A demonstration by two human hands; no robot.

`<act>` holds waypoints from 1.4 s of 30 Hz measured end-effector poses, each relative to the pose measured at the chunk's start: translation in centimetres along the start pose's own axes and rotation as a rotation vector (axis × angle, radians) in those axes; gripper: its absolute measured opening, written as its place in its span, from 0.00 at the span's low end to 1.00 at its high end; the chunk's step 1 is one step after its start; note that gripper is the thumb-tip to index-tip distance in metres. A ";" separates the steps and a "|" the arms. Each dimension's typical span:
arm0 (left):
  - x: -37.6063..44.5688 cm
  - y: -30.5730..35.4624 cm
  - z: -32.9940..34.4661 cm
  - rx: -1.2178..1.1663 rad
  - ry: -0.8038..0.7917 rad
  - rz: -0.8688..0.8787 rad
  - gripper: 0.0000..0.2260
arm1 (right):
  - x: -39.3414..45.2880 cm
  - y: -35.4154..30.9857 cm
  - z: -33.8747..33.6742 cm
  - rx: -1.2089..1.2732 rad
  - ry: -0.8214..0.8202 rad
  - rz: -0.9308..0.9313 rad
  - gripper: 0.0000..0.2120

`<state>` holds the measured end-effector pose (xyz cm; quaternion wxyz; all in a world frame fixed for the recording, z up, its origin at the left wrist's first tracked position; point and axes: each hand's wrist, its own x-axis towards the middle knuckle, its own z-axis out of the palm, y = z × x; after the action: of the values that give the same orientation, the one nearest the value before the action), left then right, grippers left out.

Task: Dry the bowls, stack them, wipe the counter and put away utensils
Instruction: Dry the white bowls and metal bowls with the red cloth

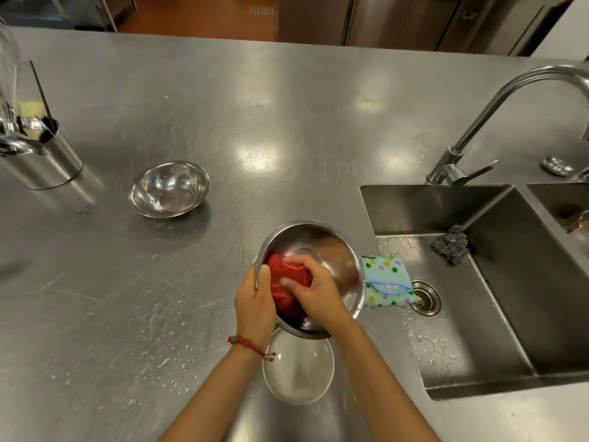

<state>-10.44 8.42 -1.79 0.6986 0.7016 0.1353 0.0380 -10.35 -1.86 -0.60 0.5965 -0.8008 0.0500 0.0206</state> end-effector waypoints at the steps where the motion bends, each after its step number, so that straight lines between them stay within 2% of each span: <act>1: 0.2 0.1 -0.2 -0.019 -0.001 -0.013 0.11 | -0.1 0.0 -0.4 0.010 -0.082 -0.043 0.14; 3: 0.1 0.1 -0.3 -0.048 -0.013 -0.043 0.10 | -0.1 -0.1 -0.9 0.035 -0.165 -0.085 0.14; 4: 0.0 0.1 -0.3 -0.051 -0.022 -0.059 0.10 | -0.1 -0.2 -0.9 0.048 -0.156 -0.087 0.14; 8: -0.2 0.2 -0.3 -0.021 -0.067 -0.039 0.11 | 0.4 -0.7 0.2 0.009 0.114 -0.083 0.15; 12: -0.9 0.4 -0.1 -0.008 -0.054 0.032 0.12 | 1.4 -0.9 0.1 -0.330 0.408 -0.104 0.13; 15: -0.8 0.6 0.1 -0.030 0.009 0.022 0.15 | 1.7 -0.5 -0.8 -0.553 0.491 -0.033 0.13; 18: -0.2 0.8 0.0 -0.013 0.055 0.055 0.18 | 1.4 -0.1 -1.5 -0.581 0.406 0.104 0.13; 20: 0.2 0.8 -0.1 0.009 0.071 0.069 0.18 | 0.8 0.0 -1.7 -0.749 0.251 0.143 0.14; 21: 0.3 0.7 -0.1 0.021 0.081 0.062 0.17 | 0.5 0.1 -1.9 -0.742 0.169 0.155 0.14; 23: 0.4 0.5 -0.1 0.044 0.090 0.036 0.17 | -0.1 -0.1 -2.3 -0.557 0.014 0.171 0.14; 25: 0.2 0.2 0.2 0.065 0.081 0.015 0.15 | -0.5 -0.3 -2.0 -0.395 -0.091 0.094 0.13; 27: -0.2 0.0 0.4 0.071 0.057 0.013 0.12 | -0.4 -0.5 -1.2 -0.258 -0.089 0.019 0.12; 30: -0.7 -0.2 0.3 0.055 0.026 0.030 0.12 | 0.4 -0.6 -0.3 -0.202 0.056 -0.021 0.13; 33: -1.0 -0.2 -0.1 0.047 0.008 0.018 0.15 | 1.3 -0.4 -0.7 -0.407 0.185 -0.020 0.13; 35: -0.8 0.0 -0.4 0.041 0.053 0.021 0.17 | 1.5 -0.1 -1.2 -0.598 0.214 0.020 0.14; 37: -0.1 0.3 -0.8 0.038 0.085 0.034 0.18 | 1.3 0.3 -1.6 -0.789 0.173 0.049 0.15; 39: 0.5 0.5 -1.0 0.043 0.084 0.046 0.17 | 0.7 0.4 -1.6 -0.851 0.071 0.076 0.14; 42: 0.6 0.3 -0.7 0.060 0.076 0.032 0.17 | 0.0 0.3 -1.4 -0.648 -0.104 0.069 0.13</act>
<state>-9.94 9.22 -1.57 0.6708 0.7224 0.1516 0.0719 -10.39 -3.32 -0.44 0.3113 -0.9447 0.0375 0.0965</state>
